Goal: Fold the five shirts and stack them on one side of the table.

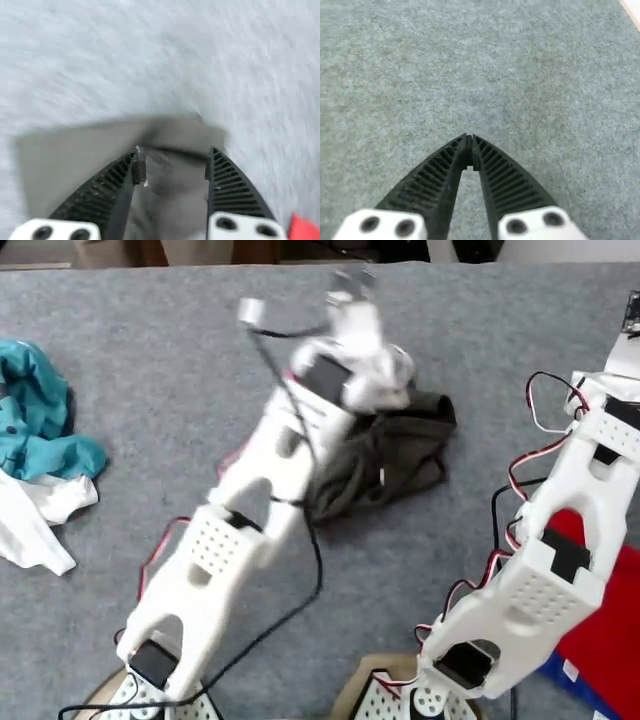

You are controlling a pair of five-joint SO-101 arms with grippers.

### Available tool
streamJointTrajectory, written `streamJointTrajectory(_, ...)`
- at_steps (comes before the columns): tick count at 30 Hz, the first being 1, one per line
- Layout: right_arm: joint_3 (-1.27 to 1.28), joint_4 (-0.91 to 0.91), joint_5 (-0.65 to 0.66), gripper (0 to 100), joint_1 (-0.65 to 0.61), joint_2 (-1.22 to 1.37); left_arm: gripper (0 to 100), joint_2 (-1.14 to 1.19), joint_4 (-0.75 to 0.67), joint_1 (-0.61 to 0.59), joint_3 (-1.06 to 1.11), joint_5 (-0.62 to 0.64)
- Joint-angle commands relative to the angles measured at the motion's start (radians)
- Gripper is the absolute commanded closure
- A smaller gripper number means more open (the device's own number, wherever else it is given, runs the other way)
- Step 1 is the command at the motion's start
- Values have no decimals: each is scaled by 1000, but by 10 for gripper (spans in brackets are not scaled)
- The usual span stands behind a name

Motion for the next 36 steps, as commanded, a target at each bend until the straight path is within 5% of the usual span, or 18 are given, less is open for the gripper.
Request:
streamJointTrajectory(1,-65,54,17,986,-24,-10,878,-8,49,-103,-55,5)
streamJointTrajectory(5,-183,255,107,989,-101,-10,984,2,120,-115,55,3)
streamJointTrajectory(16,-467,802,423,989,-556,-1,981,122,89,-78,175,8)
streamJointTrajectory(31,-323,726,578,989,-665,67,981,203,94,-233,169,75)
streamJointTrajectory(36,-430,733,577,990,-671,177,981,180,222,-236,35,74)
